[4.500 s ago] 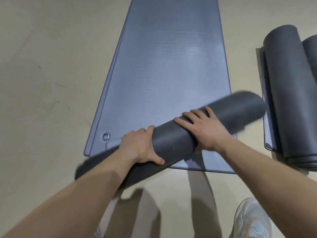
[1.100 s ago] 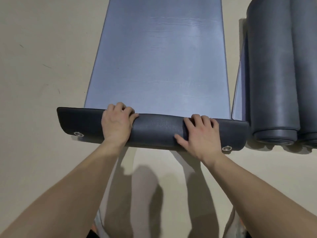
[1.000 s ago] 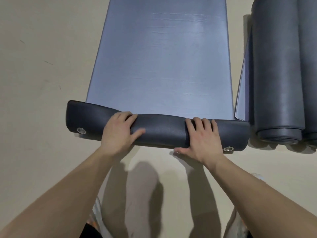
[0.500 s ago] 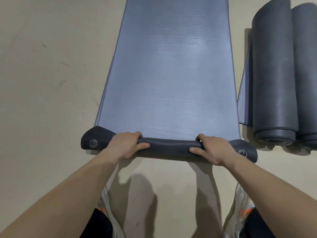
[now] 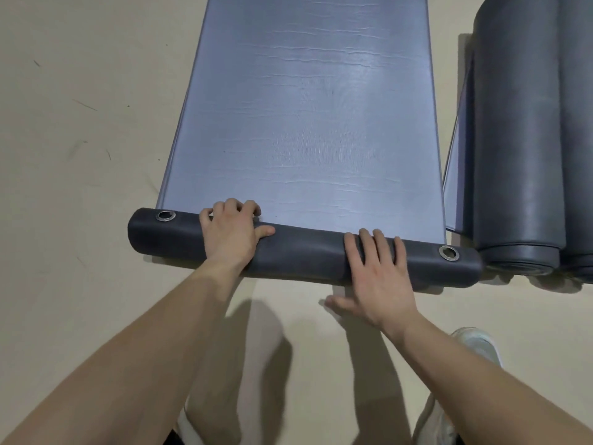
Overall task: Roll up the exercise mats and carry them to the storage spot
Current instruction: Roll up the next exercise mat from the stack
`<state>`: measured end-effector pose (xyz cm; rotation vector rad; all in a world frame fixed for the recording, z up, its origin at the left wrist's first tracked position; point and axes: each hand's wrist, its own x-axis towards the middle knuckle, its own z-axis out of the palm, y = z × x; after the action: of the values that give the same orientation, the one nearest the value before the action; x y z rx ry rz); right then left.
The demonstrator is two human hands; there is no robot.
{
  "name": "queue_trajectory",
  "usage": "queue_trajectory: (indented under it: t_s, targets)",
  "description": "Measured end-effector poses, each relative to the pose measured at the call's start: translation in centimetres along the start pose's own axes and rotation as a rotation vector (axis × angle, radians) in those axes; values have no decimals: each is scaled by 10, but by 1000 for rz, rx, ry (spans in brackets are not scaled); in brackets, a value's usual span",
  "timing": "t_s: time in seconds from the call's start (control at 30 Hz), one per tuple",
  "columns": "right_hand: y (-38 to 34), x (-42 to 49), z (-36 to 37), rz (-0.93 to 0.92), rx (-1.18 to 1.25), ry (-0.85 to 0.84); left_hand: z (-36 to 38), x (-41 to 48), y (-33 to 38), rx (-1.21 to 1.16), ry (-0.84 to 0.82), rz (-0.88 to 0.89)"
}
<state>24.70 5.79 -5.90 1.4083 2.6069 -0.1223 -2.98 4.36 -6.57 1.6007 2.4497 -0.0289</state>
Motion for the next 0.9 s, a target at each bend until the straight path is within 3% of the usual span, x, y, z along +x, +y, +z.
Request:
queue_trajectory:
  t_s: [0.1,0.13,0.27,0.37,0.47,0.63,0.77,0.83,0.9]
  targets:
    - [11,22,3,-11,-25,-138,4,-19,3,-26,196,148]
    - [14,33,0,-36,-9,-173,8,-30,0,-22,194,223]
    - [24,54,-2,-63,79,-271,20,-40,-26,261,-100,406]
    - [19,42,4,-40,-29,-169,15,-17,-25,227,-79,472]
    - [13,39,7,-47,-90,-104,2,-4,-18,167,-133,476]
    - [15,45,-20,-68,56,-346,-27,-15,-12,146,-361,433]
    - [30,51,-42,-93,292,-540,-21,-59,-16,195,-147,397]
    - [30,51,-44,-93,270,-517,-25,-56,-17,96,-210,337]
    - [21,34,-36,-82,115,-352,-37,-42,-15,48,-316,277]
